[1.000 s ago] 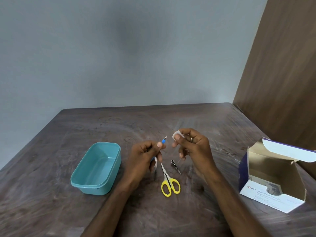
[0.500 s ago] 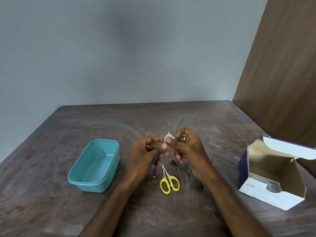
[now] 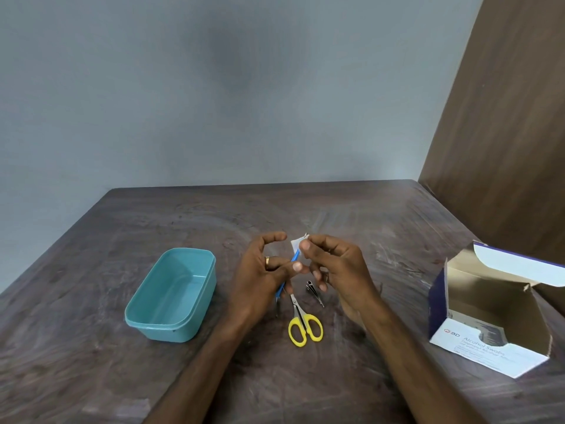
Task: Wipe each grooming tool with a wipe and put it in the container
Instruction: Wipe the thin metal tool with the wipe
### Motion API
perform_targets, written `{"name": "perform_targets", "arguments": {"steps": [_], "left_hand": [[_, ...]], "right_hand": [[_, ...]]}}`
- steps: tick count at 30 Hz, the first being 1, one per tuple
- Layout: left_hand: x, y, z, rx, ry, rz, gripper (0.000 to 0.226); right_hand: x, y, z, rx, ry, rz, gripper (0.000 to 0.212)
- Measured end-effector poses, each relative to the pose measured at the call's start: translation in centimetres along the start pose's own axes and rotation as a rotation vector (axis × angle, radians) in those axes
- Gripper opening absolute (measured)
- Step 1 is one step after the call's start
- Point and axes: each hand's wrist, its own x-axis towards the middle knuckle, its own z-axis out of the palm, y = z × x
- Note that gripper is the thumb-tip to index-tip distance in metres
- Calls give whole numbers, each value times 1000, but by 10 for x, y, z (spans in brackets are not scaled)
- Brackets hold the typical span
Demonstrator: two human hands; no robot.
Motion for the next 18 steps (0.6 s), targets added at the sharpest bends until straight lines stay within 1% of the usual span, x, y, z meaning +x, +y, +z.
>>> {"name": "perform_targets", "arguments": {"steps": [3,6,7,10,13,18], "left_hand": [[-1,2,2,-45,-12,-27,41],[-3,2,1,-72,-63,-65,21],[-3,1,1,-58,-90,-79,19],[-3,-2,-2,-50,-134,-102,20],[-2,-2,-4,-72,-108,-97,17],[-1,-2,-2,-86,-103,-90,13]], "right_hand": [[0,-1,0,11,-12,9,10],[0,-4,0,76,-13,-11,13],[0,-5,0,96,-11,-18,15],[0,-7,-1,107,-28,-35,16],[-1,-8,-1,126,-60,-45,16],[-3,-8,1,116,-69,-42,27]]}}
